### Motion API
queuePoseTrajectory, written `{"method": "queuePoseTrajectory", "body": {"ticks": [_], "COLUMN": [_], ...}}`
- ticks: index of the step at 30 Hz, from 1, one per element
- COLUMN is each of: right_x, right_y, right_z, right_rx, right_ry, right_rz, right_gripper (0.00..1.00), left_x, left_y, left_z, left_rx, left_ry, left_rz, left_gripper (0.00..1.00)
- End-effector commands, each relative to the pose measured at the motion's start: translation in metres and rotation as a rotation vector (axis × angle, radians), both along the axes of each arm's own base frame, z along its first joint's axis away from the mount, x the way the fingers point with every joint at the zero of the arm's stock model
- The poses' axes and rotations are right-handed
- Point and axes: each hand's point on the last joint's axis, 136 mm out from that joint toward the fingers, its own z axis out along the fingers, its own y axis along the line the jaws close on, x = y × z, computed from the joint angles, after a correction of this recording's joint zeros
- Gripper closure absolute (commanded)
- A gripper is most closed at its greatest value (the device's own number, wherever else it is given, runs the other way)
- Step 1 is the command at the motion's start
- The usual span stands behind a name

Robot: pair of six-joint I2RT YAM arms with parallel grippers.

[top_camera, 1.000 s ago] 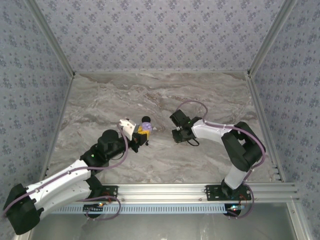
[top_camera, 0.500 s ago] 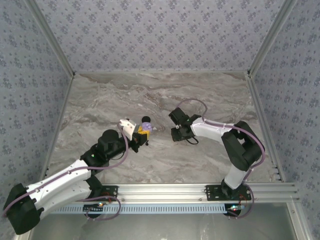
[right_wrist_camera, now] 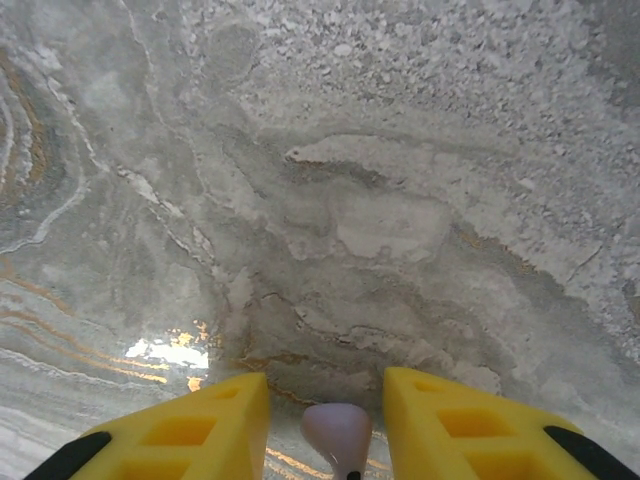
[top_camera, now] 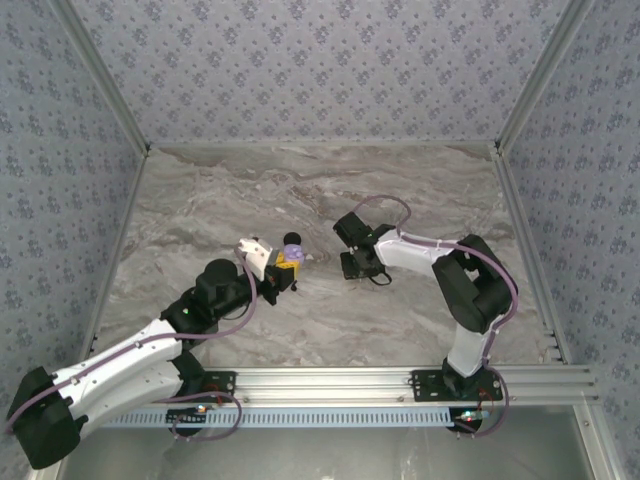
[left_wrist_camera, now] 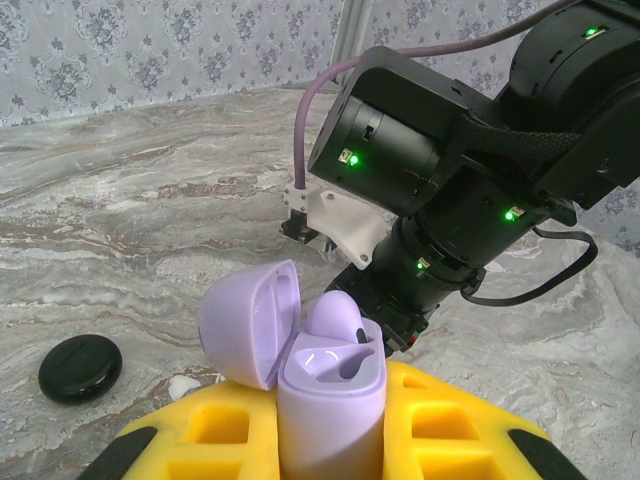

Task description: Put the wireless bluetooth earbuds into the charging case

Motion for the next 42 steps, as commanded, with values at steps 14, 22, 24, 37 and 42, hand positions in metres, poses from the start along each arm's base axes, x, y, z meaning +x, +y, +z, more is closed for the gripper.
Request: {"method": "queuePoseTrajectory", "body": {"ticks": [14, 22, 24, 37, 42], "right_x": [-0.003, -0.008, -0.009, -0.012, -0.012], "right_y": [-0.010, -0.011, -0.012, -0.011, -0.012], "right_z": [-0.010, -0.012, -0.011, -0.010, -0.007], "right_rx": [-0.064, -0.097, -0.107, -0.142, -0.159], "right_ry": [0.048, 0.064, 0.062, 0.074, 0.071], "right_rz": [-0.057, -0.037, -0.034, -0.018, -0.013], "right_gripper": [0.69, 0.70, 0.70, 0.70, 0.71], "left_x": [0.001, 0.001, 0.001, 0.001, 0.001], "left_y": [-0.004, -0.004, -0.004, -0.004, -0.004], "left_z": [0.023, 0.023, 0.023, 0.023, 0.023], "left_rx": [-0.058, -0.059, -0.059, -0.061, -0.061], "left_ry": [-0.035, -0.036, -0.036, -0.033, -0.033], "left_rz": [-0.001, 0.000, 0.000, -0.001, -0.001], "left_gripper": [0.82, 0.82, 0.82, 0.82, 0.82]}}
